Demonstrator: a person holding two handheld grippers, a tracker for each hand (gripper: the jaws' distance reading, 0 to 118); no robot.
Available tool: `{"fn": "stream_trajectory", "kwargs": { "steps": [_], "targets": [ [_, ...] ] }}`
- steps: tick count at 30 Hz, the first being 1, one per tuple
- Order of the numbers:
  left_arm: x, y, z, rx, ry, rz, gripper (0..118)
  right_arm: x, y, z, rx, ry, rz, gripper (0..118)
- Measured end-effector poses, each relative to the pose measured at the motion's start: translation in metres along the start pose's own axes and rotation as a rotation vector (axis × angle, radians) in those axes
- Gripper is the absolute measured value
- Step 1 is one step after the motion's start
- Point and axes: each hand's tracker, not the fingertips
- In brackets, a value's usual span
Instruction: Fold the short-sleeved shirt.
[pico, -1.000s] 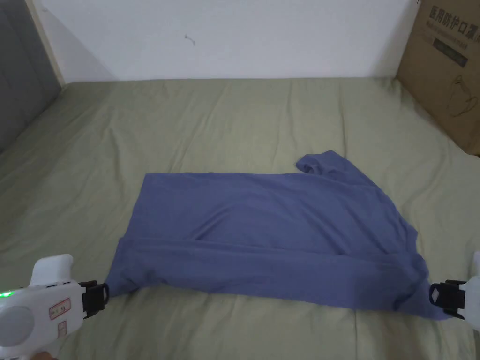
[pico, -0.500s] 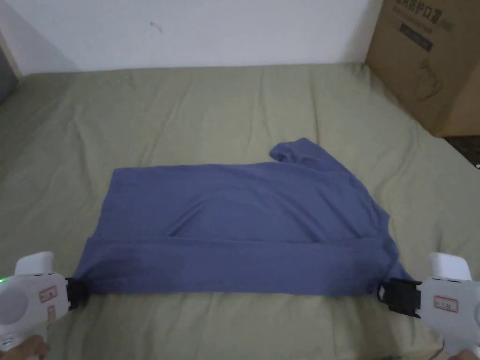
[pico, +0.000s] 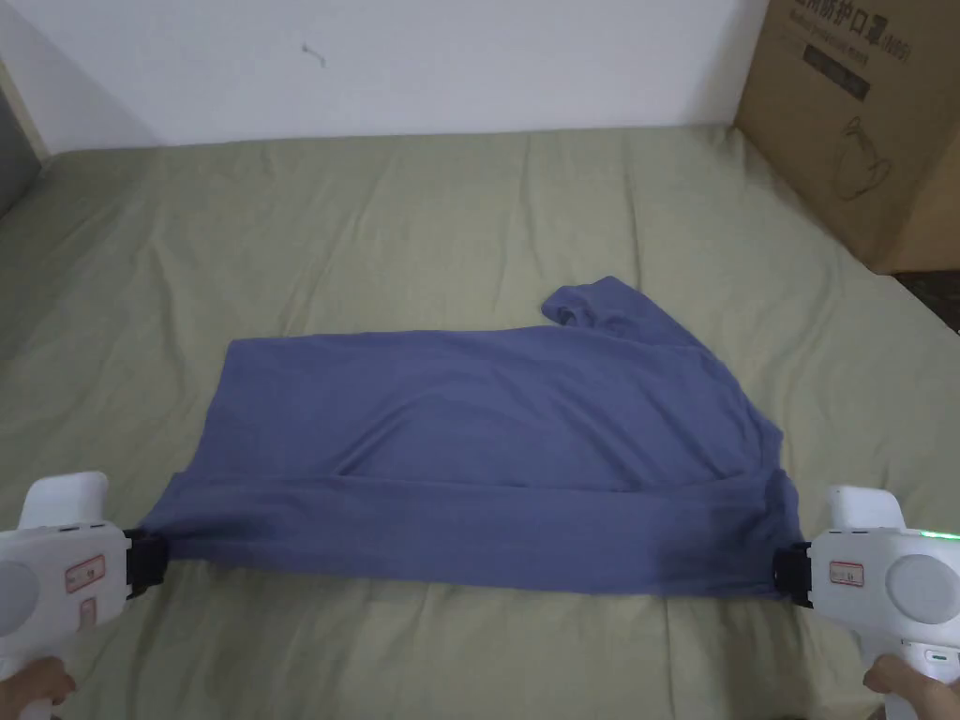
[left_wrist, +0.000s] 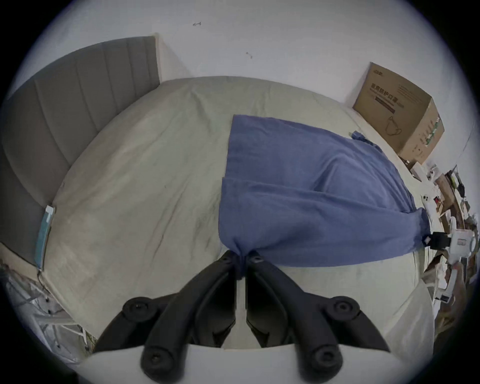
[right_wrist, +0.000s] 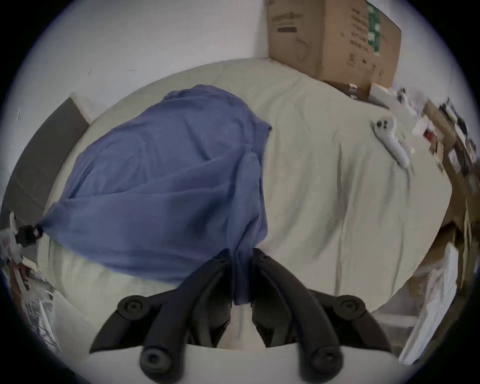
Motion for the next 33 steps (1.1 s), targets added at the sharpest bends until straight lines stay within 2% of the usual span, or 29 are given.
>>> {"fn": "stream_trajectory", "kwargs": {
  "steps": [3,8,11,19,20,21,22,23,24,25,30,31,32,33],
  "targets": [
    [-0.007,0.003,0.007,0.008,-0.019,0.013,4,0.008,0.005,0.016,0.012,0.051,-0.016,11],
    [0.0,-0.012,0.034,0.013,-0.032,-0.028,4,0.017,0.007,0.047,0.045,0.06,-0.026,11],
    [-0.009,-0.031,0.047,-0.003,-0.09,0.029,4,0.025,-0.001,0.059,0.045,0.06,-0.01,11],
    [-0.006,-0.086,0.029,-0.131,-0.034,-0.055,6,0.036,-0.06,0.025,-0.072,0.04,-0.03,11],
    [-0.008,-0.089,0.024,-0.128,-0.019,-0.056,11,0.035,-0.061,0.022,-0.083,0.041,-0.041,19],
    [-0.009,-0.089,0.022,-0.136,-0.007,-0.051,26,0.033,-0.061,0.021,-0.109,0.009,-0.048,39],
    [-0.01,-0.087,0.022,-0.168,0.009,-0.042,54,0.032,-0.058,0.024,-0.094,0.009,-0.041,62],
    [-0.012,-0.085,0.024,-0.159,0.006,-0.038,74,0.031,-0.055,0.029,-0.083,0.006,-0.035,75],
    [-0.012,-0.081,0.029,-0.156,-0.005,-0.032,86,0.03,-0.05,0.033,-0.076,-0.003,-0.03,80],
    [-0.012,-0.076,0.034,-0.147,-0.005,-0.022,91,0.028,-0.042,0.04,-0.045,-0.019,-0.018,79],
    [-0.002,-0.034,0.06,-0.013,-0.024,-0.009,89,0.017,0.005,0.067,0.078,-0.022,0.011,79],
    [0.0,-0.026,0.062,0.005,-0.052,0.005,75,0.013,0.014,0.068,0.092,-0.009,0.022,75],
    [0.003,-0.019,0.062,0.018,-0.092,0.016,49,0.009,0.022,0.067,0.101,0.005,0.036,63],
    [0.006,-0.013,0.06,0.024,-0.122,0.016,15,0.004,0.027,0.064,0.102,0.005,0.045,34]
  ]
}}
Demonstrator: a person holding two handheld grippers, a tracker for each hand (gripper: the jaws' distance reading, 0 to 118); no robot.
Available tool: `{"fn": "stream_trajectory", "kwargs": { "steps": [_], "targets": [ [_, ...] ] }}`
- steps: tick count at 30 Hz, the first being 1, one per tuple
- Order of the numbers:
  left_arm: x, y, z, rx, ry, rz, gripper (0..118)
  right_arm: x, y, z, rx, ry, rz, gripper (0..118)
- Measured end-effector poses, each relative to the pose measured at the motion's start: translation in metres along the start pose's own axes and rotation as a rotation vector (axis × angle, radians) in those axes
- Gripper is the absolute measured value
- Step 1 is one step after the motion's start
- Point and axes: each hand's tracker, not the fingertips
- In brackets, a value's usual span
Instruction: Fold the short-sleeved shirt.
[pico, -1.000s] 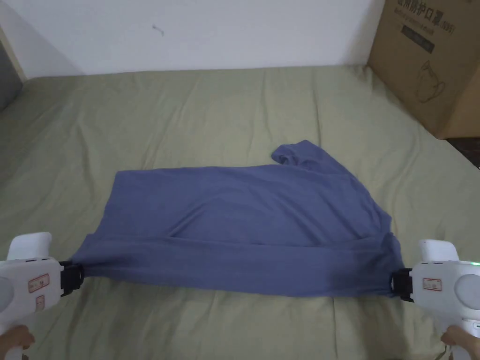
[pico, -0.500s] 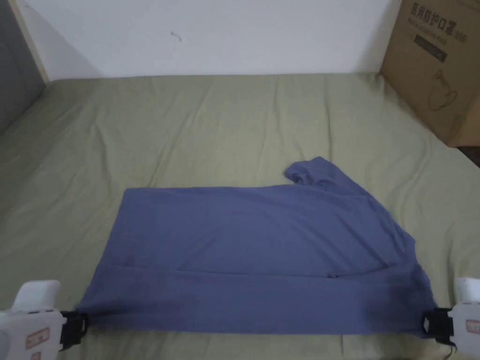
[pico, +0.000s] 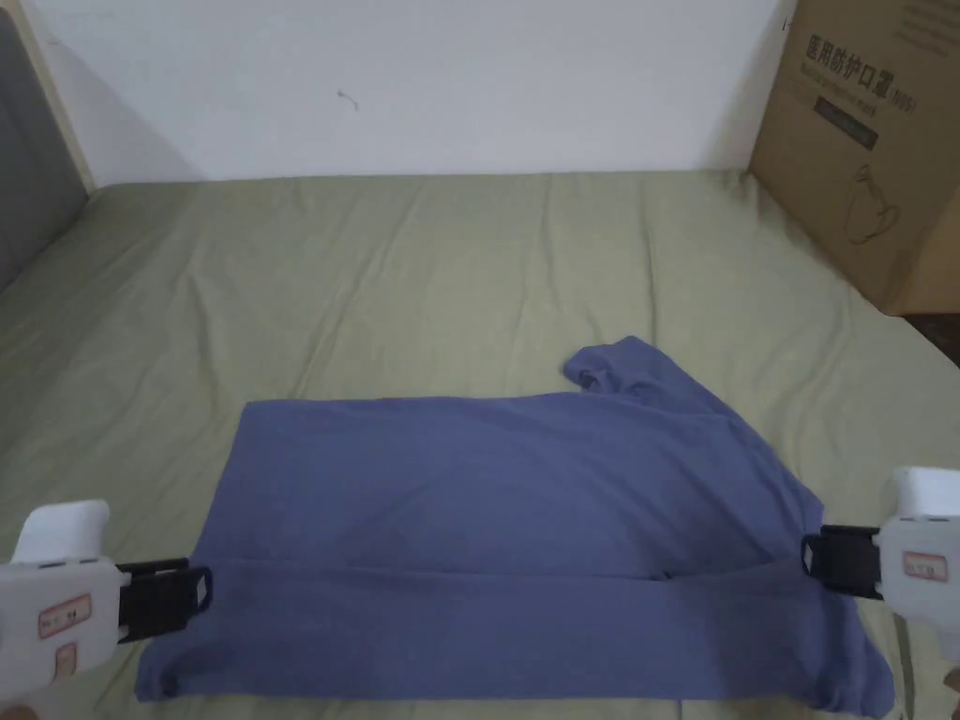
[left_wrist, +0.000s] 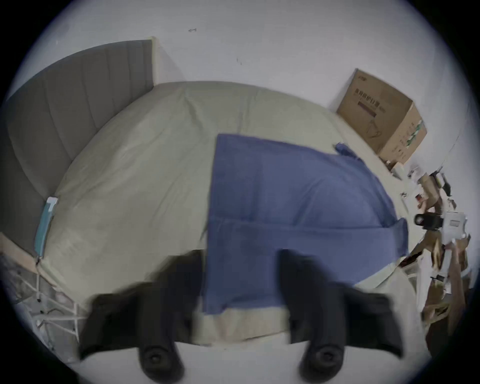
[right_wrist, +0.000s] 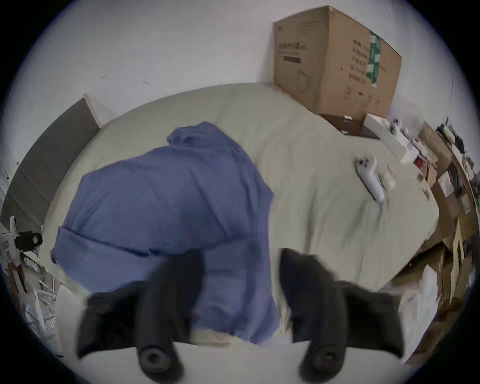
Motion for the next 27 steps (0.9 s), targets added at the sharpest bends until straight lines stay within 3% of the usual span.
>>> {"fn": "stream_trajectory", "kwargs": {
  "steps": [1,3,5,12,13,15,16,18,25,27],
  "targets": [
    [0.002,0.005,-0.007,-0.013,-0.022,-0.002,0,-0.004,0.004,-0.009,-0.004,0.0,0.005,0],
    [-0.003,0.008,-0.027,-0.011,0.019,-0.001,0,-0.01,0.01,-0.025,-0.024,-0.004,-0.007,0],
    [-0.007,0.014,-0.044,-0.053,0.013,-0.007,0,-0.011,0.013,-0.044,-0.078,0.064,-0.055,0],
    [0.001,0.043,-0.076,-0.054,0.024,-0.007,0,-0.017,0.078,-0.084,-0.035,0.078,-0.073,0],
    [0.002,0.05,-0.083,-0.054,0.029,-0.015,0,-0.015,0.093,-0.096,-0.049,0.08,-0.056,14],
    [0.006,0.063,-0.096,-0.052,0.027,-0.017,0,-0.015,0.123,-0.121,-0.064,0.085,-0.047,76],
    [0.007,0.069,-0.103,-0.052,0.022,-0.013,0,-0.014,0.139,-0.136,-0.074,0.086,-0.042,96],
    [0.006,0.077,-0.117,-0.049,0.007,0.0,0,-0.017,0.161,-0.158,-0.087,0.028,-0.023,95],
    [0.018,0.081,-0.154,-0.093,0.005,0.016,0,-0.013,0.189,-0.235,-0.175,0.017,-0.012,95],
    [0.018,0.081,-0.159,-0.106,0.007,0.008,0,-0.013,0.188,-0.25,-0.211,0.013,0.001,90]
  ]
}}
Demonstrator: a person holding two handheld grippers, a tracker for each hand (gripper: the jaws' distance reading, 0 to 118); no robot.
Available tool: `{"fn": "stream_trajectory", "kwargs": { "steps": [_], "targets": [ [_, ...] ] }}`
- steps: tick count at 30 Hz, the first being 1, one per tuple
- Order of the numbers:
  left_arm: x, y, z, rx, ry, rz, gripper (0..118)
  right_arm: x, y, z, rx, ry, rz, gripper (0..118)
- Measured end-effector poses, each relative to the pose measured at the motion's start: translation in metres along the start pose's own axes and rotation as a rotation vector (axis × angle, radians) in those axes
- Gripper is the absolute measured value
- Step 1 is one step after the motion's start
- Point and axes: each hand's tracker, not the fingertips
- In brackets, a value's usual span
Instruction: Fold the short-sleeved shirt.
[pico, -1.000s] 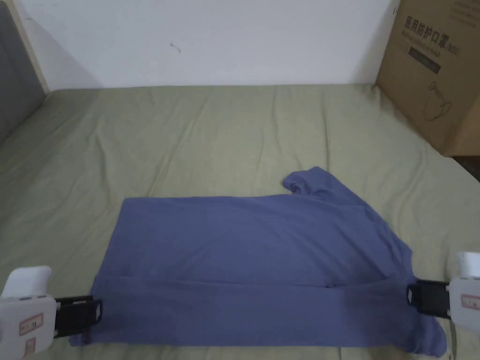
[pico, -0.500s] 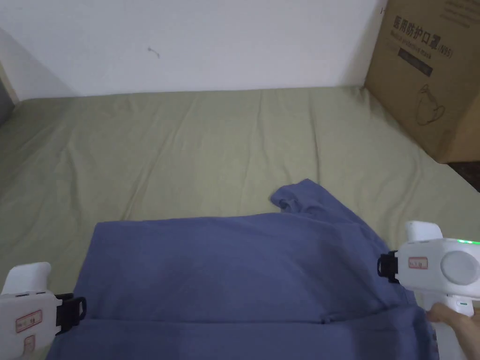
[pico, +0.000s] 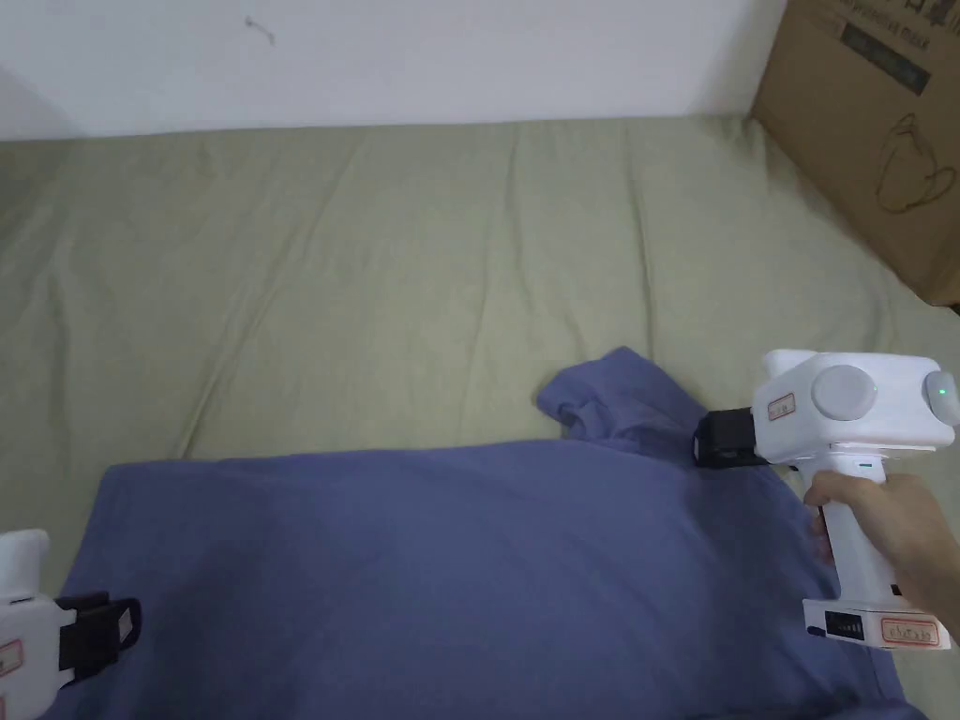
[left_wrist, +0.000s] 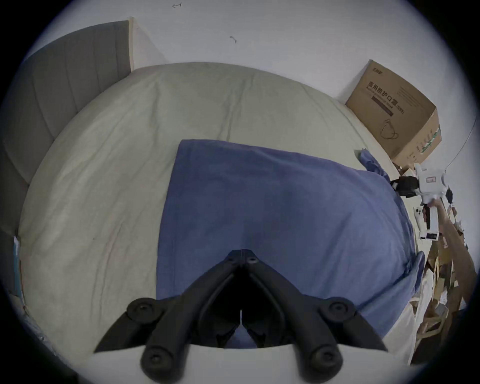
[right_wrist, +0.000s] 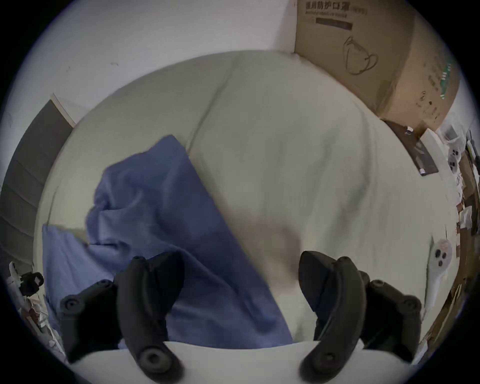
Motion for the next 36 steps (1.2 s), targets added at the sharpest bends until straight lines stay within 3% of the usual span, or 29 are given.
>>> {"fn": "stream_trajectory", "kwargs": {
  "steps": [2,3,5,6,7,8,16,17,18,19,20,21,28,30,31,32,33,34,36],
  "targets": [
    [0.0,0.0,-0.002,-0.005,0.005,-0.004,0,0.001,-0.004,-0.01,-0.019,0.003,-0.001,87],
    [0.0,0.001,-0.002,-0.008,0.005,-0.005,0,0.001,-0.005,-0.007,-0.013,0.003,-0.001,79],
    [-0.004,0.004,-0.004,-0.01,0.003,-0.004,0,-0.003,-0.005,0.008,0.022,-0.001,0.021,34],
    [-0.004,0.004,-0.004,-0.01,0.003,-0.004,0,-0.003,-0.003,0.011,0.033,-0.019,0.056,2],
    [-0.003,0.005,-0.003,-0.006,0.005,-0.007,0,-0.004,-0.003,0.016,0.033,-0.026,0.089,1],
    [-0.006,0.007,-0.004,-0.001,0.006,-0.007,0,-0.004,-0.003,0.021,0.038,0.029,0.099,1],
    [-0.026,0.039,-0.016,0.027,-0.004,0.048,0,-0.002,0.004,0.028,0.054,0.053,0.043,1],
    [-0.03,0.048,-0.021,0.028,-0.005,0.05,6,-0.001,0.003,0.028,0.054,0.052,0.045,1],
    [-0.032,0.056,-0.026,0.027,0.002,0.055,24,-0.002,0.003,0.029,0.053,0.051,0.046,1],
    [-0.035,0.066,-0.034,0.015,0.015,0.056,61,0.0,0.002,0.028,0.053,0.053,0.045,1],
    [-0.038,0.075,-0.043,-0.001,0.035,0.052,86,0.001,0.001,0.028,0.053,0.055,0.041,1],
    [-0.04,0.082,-0.051,-0.003,0.047,0.052,99,0.003,0.0,0.028,0.054,0.059,0.037,1],
    [-0.055,0.116,-0.103,-0.02,0.091,0.135,100,0.001,-0.002,0.024,0.062,0.063,0.05,1],
    [-0.052,0.119,-0.111,-0.044,0.105,0.108,96,0.0,-0.003,0.022,0.062,0.061,0.053,1],
    [-0.048,0.119,-0.111,-0.053,0.136,0.057,80,0.0,-0.003,0.021,0.059,0.062,0.053,1],
    [-0.045,0.119,-0.108,-0.051,0.162,0.012,59,0.0,-0.004,0.021,0.059,0.063,0.052,1],
    [-0.041,0.119,-0.1,-0.019,0.183,-0.011,24,-0.001,-0.005,0.022,0.06,0.063,0.051,1],
    [-0.039,0.119,-0.089,0.021,0.157,-0.007,0,-0.003,-0.006,0.025,0.062,0.063,0.047,1],
    [-0.037,0.119,-0.079,0.028,0.071,0.037,0,-0.006,-0.009,0.034,0.077,0.074,0.043,1]
  ]
}}
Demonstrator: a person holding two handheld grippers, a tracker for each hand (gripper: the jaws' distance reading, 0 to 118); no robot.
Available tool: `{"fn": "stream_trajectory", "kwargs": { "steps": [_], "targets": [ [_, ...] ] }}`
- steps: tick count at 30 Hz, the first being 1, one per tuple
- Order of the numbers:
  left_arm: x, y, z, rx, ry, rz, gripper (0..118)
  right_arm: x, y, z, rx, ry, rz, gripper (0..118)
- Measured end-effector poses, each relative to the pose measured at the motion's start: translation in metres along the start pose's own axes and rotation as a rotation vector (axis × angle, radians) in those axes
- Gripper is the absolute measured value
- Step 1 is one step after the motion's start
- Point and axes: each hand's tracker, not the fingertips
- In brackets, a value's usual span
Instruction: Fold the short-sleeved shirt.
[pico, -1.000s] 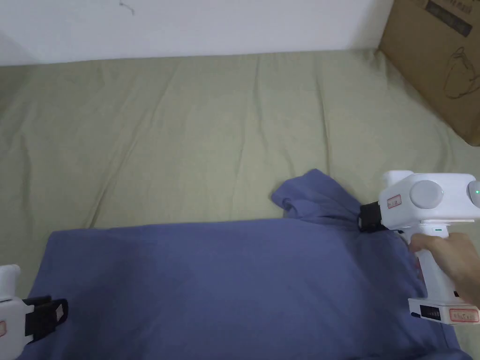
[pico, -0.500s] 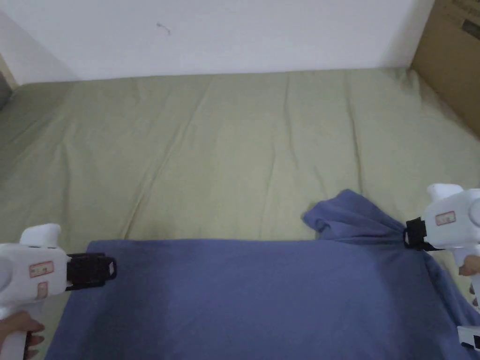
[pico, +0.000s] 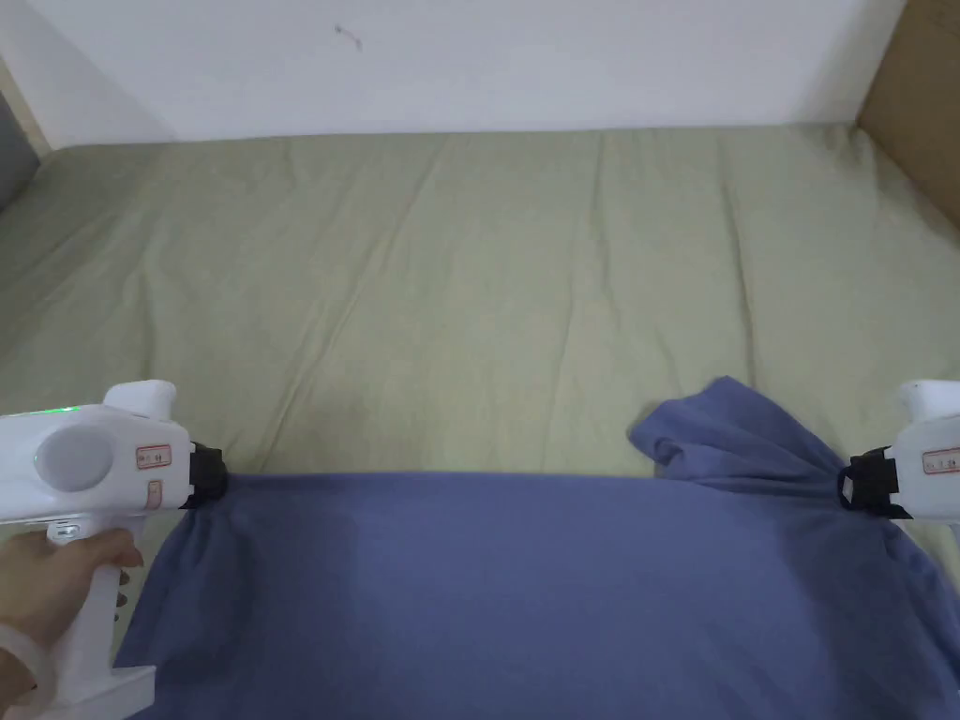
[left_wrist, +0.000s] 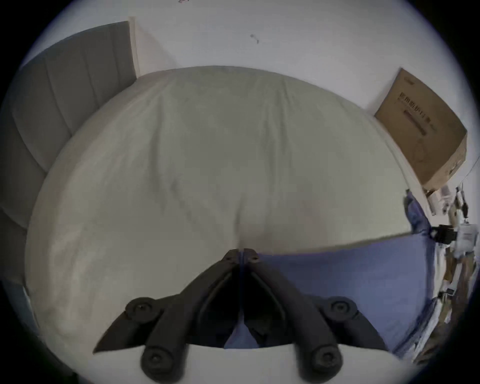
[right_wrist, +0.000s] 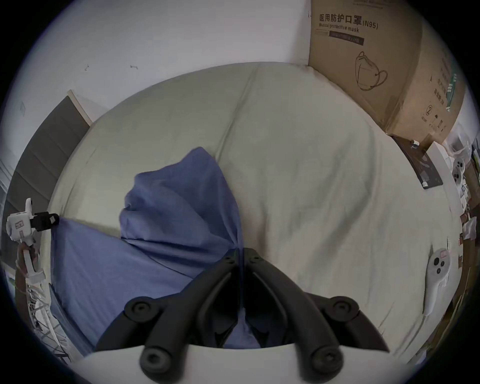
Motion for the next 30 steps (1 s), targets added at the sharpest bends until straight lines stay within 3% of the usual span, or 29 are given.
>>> {"fn": "stream_trajectory", "kwargs": {
  "steps": [4,9,19,24,28,30],
  "targets": [
    [0.005,0.0,0.015,-0.004,0.025,-0.074,0,-0.006,-0.004,0.03,0.042,0.011,-0.017,1],
    [-0.011,-0.009,0.066,0.063,-0.021,-0.046,0,-0.007,-0.017,0.083,0.107,0.006,-0.019,1],
    [-0.018,-0.117,0.2,0.115,-0.047,-0.069,0,-0.01,-0.125,0.197,0.184,0.011,-0.021,1],
    [-0.03,-0.183,0.207,0.022,-0.009,-0.137,0,-0.006,-0.207,0.202,0.108,0.003,-0.055,1],
    [-0.038,-0.225,0.201,-0.024,-0.017,-0.07,0,0.005,-0.258,0.173,0.012,-0.041,-0.047,1],
    [-0.035,-0.238,0.198,-0.03,-0.007,-0.09,1,0.008,-0.273,0.167,-0.016,-0.054,-0.098,1]
  ]
}}
